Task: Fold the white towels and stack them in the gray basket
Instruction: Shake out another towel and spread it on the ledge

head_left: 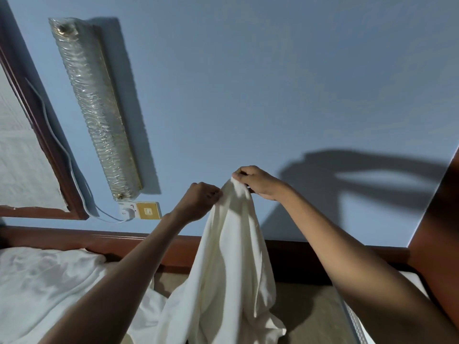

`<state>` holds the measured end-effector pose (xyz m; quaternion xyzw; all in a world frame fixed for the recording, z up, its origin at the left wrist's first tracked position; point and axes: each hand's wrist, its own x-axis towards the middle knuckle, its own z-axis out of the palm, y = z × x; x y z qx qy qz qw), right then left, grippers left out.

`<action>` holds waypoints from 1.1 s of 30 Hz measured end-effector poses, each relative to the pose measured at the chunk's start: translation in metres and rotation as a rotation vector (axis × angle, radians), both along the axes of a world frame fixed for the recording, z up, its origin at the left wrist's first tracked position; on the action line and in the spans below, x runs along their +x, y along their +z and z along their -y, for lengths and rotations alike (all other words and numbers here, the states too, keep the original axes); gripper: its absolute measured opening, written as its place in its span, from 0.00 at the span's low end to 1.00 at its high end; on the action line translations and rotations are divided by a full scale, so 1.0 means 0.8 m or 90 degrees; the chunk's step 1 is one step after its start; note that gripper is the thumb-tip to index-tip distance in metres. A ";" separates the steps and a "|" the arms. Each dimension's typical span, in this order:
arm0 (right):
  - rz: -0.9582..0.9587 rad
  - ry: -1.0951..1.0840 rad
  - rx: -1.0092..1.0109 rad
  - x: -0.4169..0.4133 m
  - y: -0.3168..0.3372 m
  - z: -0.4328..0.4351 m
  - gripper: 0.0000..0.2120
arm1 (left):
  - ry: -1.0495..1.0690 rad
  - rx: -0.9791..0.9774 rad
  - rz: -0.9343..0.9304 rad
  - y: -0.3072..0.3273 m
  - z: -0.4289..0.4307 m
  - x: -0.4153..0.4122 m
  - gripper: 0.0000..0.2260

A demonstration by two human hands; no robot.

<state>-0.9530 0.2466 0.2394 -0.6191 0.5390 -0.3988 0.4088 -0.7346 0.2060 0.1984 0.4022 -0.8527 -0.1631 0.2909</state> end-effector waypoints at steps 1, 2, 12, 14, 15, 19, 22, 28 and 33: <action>0.007 -0.017 -0.009 -0.002 0.000 0.001 0.10 | 0.004 0.003 -0.006 -0.003 0.001 -0.001 0.22; 0.018 -0.030 -0.017 -0.005 0.000 0.003 0.10 | 0.013 0.013 -0.009 -0.004 0.000 -0.002 0.20; -0.073 -0.270 -0.125 -0.056 -0.008 0.011 0.12 | 0.054 0.298 -0.091 -0.026 -0.002 0.006 0.12; -0.206 -0.193 -0.058 -0.057 -0.018 0.008 0.09 | 0.038 0.336 -0.178 -0.008 -0.004 0.004 0.11; -0.247 -0.135 -0.004 -0.052 -0.021 0.005 0.11 | 0.017 0.341 -0.197 0.002 -0.003 0.003 0.10; -0.190 0.062 0.109 -0.022 -0.027 -0.006 0.22 | -0.092 0.317 -0.120 0.041 -0.004 -0.007 0.08; -0.103 0.149 0.130 -0.014 -0.032 -0.011 0.11 | -0.117 0.276 -0.064 0.056 -0.002 -0.011 0.08; -0.020 0.087 0.054 -0.022 -0.020 -0.013 0.10 | -0.084 0.191 -0.045 0.038 0.004 0.006 0.06; 0.005 0.030 -0.024 -0.020 0.003 -0.003 0.11 | -0.034 0.151 -0.043 0.008 0.009 0.001 0.07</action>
